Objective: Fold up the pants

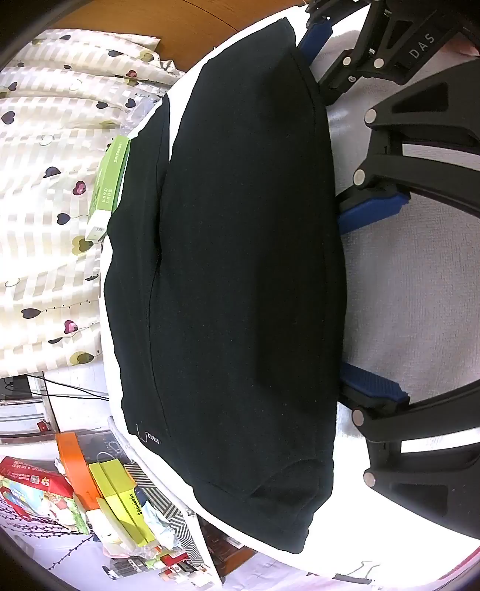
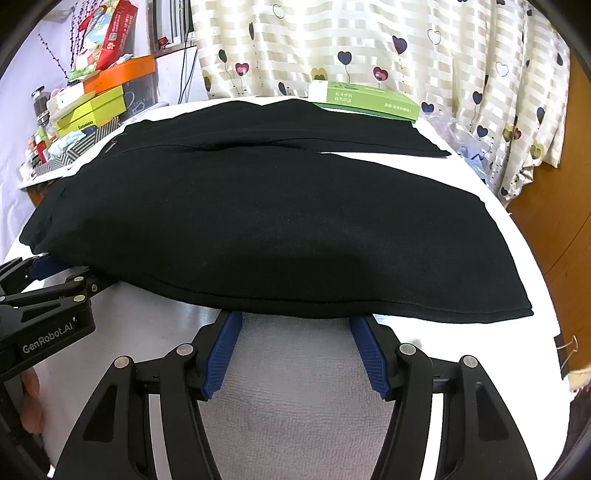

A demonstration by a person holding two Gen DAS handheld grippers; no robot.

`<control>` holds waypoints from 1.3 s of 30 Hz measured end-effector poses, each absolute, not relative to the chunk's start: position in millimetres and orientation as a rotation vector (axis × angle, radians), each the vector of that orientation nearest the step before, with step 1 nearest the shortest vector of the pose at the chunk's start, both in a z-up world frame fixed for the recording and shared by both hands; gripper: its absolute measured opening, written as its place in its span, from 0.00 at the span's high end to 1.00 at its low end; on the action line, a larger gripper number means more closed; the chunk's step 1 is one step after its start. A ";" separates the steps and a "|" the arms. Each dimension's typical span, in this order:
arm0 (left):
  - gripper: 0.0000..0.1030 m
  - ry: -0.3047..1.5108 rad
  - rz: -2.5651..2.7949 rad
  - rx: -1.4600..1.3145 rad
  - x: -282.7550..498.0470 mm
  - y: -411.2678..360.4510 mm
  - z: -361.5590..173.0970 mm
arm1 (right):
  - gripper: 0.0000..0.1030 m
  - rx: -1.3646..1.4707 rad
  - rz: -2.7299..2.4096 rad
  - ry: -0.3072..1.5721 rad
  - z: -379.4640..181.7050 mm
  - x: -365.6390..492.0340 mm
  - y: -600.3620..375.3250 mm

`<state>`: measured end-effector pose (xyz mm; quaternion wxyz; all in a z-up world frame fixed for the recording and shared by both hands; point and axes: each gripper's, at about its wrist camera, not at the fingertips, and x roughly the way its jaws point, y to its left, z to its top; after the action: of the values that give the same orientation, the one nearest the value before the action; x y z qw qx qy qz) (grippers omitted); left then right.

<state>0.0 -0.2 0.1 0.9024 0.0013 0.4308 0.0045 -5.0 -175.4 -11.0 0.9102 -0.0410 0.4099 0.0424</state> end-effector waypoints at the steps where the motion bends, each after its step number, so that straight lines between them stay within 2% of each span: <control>1: 0.32 0.893 0.011 0.006 0.1 -0.3 0.0 | 0.41 -0.083 0.088 0.845 -11.0 -5.0 -175.5; 39: 0.31 0.891 0.016 0.001 -2.0 -4.0 0.0 | 0.41 -0.083 0.089 0.846 -10.8 -4.9 -176.9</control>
<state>-2.0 -4.0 0.0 0.9023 0.0003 0.4311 0.0076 -4.9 -176.9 -10.8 0.9100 -0.0401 0.4104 0.0429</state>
